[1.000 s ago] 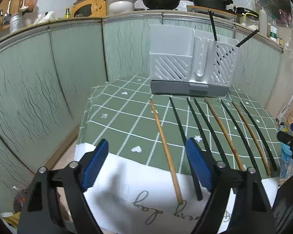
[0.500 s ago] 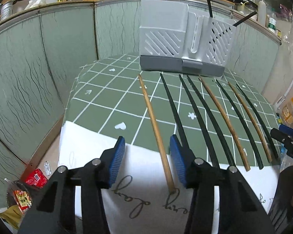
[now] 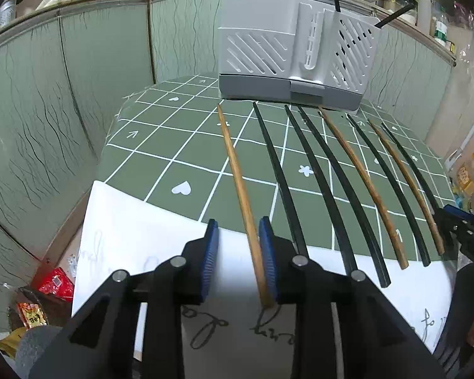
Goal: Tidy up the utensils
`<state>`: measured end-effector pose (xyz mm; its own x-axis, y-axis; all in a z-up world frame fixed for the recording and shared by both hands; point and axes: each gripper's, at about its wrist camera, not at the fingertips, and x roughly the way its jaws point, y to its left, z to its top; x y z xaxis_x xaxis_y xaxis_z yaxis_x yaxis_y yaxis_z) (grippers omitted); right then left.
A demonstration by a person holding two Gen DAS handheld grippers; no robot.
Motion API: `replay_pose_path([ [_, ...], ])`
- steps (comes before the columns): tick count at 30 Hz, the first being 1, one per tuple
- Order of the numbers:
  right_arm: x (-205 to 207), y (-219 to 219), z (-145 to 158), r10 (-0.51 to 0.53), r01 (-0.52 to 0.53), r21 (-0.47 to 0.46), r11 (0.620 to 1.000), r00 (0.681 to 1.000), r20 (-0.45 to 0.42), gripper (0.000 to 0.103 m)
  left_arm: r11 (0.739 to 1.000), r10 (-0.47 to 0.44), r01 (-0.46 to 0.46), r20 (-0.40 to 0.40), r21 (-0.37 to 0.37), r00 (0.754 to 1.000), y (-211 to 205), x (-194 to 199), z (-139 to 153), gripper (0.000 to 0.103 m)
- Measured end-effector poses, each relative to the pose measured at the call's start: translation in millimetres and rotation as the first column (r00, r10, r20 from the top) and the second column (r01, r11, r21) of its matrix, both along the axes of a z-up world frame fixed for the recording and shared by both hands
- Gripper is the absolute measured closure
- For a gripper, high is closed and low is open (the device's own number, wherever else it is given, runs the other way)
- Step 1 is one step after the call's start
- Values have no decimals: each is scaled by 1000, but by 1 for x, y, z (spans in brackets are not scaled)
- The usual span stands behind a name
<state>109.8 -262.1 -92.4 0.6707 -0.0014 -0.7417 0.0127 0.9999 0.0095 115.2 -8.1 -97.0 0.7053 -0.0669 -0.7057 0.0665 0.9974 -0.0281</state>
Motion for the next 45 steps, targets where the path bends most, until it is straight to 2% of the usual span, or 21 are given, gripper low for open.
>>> replay_pose_path([
  [3, -1, 1, -1, -15, 15, 6, 1000, 1000, 2, 83, 1000, -4, 4, -5, -11, 1000, 0, -1, 1, 77],
  [4, -2, 1, -1, -17, 17, 5, 1000, 1000, 3, 83, 1000, -6, 6, -5, -13, 1000, -1, -2, 1, 79],
  [5, -2, 2, -1, -20, 20, 1, 1000, 1000, 3, 84, 1000, -5, 5, -4, -7, 1000, -2, -3, 1, 86],
  [10, -2, 6, -2, -14, 14, -10, 1000, 1000, 3, 94, 1000, 18, -18, 2, 14, 1000, -2, -5, 0, 95],
  [17, -3, 5, -2, -7, 7, 8, 1000, 1000, -1, 97, 999, 13, -13, -2, 31, 1000, -2, -4, 1, 96],
  [26, -7, -1, 5, -10, 10, 34, 999, 1000, 5, 97, 1000, -10, 10, -10, 8, 1000, -3, -6, 10, 95],
  [45, -23, -13, 46, -14, 12, 36, 999, 998, 68, 97, 1000, -25, 24, 50, 16, 998, -4, -20, 55, 95],
])
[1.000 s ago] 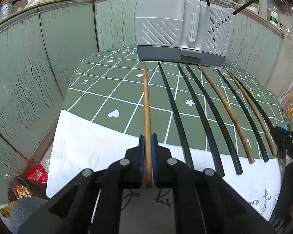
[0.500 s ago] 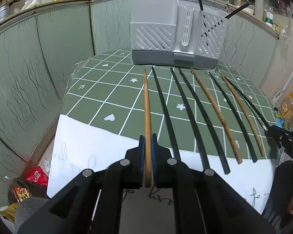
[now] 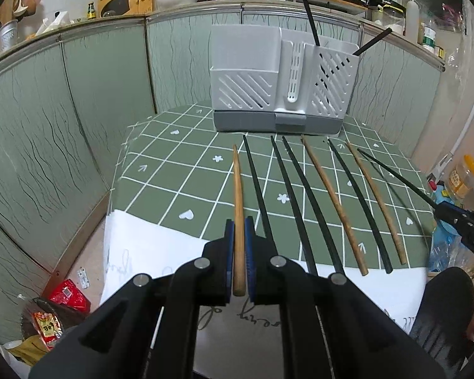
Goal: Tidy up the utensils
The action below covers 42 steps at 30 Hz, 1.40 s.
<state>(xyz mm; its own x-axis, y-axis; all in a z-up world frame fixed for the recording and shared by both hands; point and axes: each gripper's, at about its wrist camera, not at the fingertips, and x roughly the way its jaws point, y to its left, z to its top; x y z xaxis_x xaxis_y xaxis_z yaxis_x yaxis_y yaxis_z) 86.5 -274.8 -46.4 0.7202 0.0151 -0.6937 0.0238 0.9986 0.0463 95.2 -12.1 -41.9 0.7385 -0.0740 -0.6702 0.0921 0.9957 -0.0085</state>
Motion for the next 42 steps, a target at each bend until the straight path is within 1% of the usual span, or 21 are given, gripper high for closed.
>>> replay_pose_path([
  [8, -7, -1, 22, 7, -7, 1, 1000, 999, 42, 97, 1000, -3, 3, 6, 11, 1000, 1, -5, 16, 95],
  [14, -11, -1, 35, 13, -13, 4, 1000, 997, 74, 97, 1000, -1, 1, 19, 3, 1000, 1, -8, 24, 95],
  [26, -17, -5, 68, 22, -22, 0, 1000, 989, 149, 97, 1000, -19, 19, 66, 8, 998, 2, -12, 49, 95],
  [36, -11, -2, 96, 35, -35, -5, 999, 977, 211, 97, 1000, -25, 25, 106, 3, 994, 7, -8, 73, 95],
  [42, -4, -2, 109, 44, -44, -5, 999, 971, 235, 97, 1000, -19, 19, 144, 1, 989, 10, -4, 91, 95],
])
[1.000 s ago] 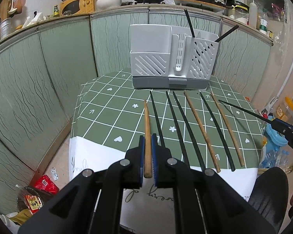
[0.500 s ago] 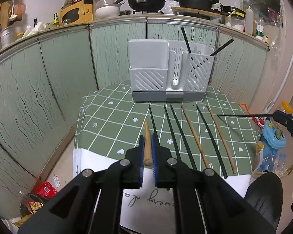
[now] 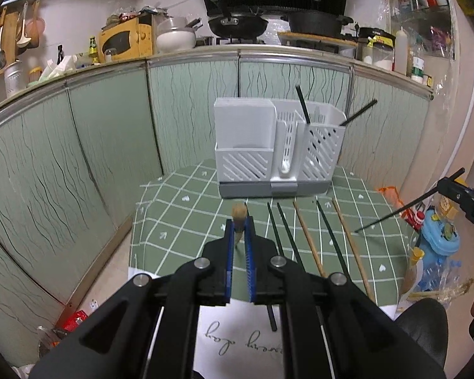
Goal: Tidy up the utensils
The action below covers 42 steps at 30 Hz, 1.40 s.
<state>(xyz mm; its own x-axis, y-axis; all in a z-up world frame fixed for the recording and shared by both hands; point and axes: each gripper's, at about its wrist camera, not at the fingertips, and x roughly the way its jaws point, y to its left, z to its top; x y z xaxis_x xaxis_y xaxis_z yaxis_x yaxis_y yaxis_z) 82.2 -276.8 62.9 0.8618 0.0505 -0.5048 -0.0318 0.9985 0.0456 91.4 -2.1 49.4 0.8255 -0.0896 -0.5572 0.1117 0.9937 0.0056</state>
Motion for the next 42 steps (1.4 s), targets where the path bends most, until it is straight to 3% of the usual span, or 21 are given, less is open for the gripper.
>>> replay_pose_path([
  [8, 8, 2, 13, 16, -16, -4, 1000, 1000, 21, 97, 999, -20, 20, 15, -34, 1000, 4, 8, 20, 95],
  [19, 20, 8, 55, 78, -76, -31, 997, 995, 54, 97, 994, -97, 99, 42, -48, 994, 4, 31, 55, 95],
  [33, 37, 6, 117, 159, -157, -25, 987, 980, 116, 97, 978, -191, 198, 107, -61, 976, 0, 61, 107, 95],
  [42, 64, -2, 152, 198, -200, 8, 980, 972, 125, 97, 954, -281, 293, 150, -62, 948, -14, 85, 147, 95],
])
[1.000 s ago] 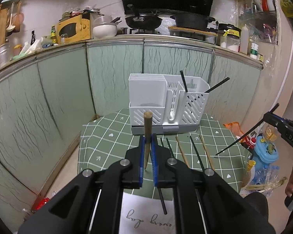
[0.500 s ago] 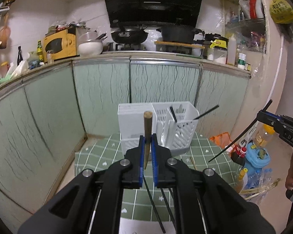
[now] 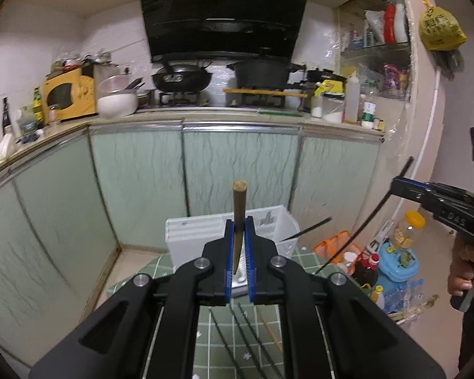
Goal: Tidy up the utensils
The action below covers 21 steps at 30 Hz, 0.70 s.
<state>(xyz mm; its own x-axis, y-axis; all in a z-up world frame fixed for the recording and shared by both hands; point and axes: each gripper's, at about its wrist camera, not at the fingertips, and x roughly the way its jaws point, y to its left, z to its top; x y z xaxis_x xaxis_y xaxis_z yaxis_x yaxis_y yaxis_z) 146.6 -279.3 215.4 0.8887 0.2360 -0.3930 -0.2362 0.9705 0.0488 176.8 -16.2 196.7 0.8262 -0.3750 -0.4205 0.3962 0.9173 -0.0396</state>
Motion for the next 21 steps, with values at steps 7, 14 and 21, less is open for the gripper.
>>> replay_pose_path([
  [7, 28, -4, 27, 32, -32, 20, 999, 999, 18, 97, 997, -73, 73, 15, -13, 997, -19, 26, 29, 95],
  [14, 59, 0, 45, 52, -52, 10, 999, 998, 47, 97, 993, -116, 117, 30, -17, 993, -40, 52, 53, 95],
  [21, 93, -4, 42, 63, -64, 19, 998, 997, 49, 97, 987, -160, 161, 37, -20, 986, -60, 71, 62, 95],
])
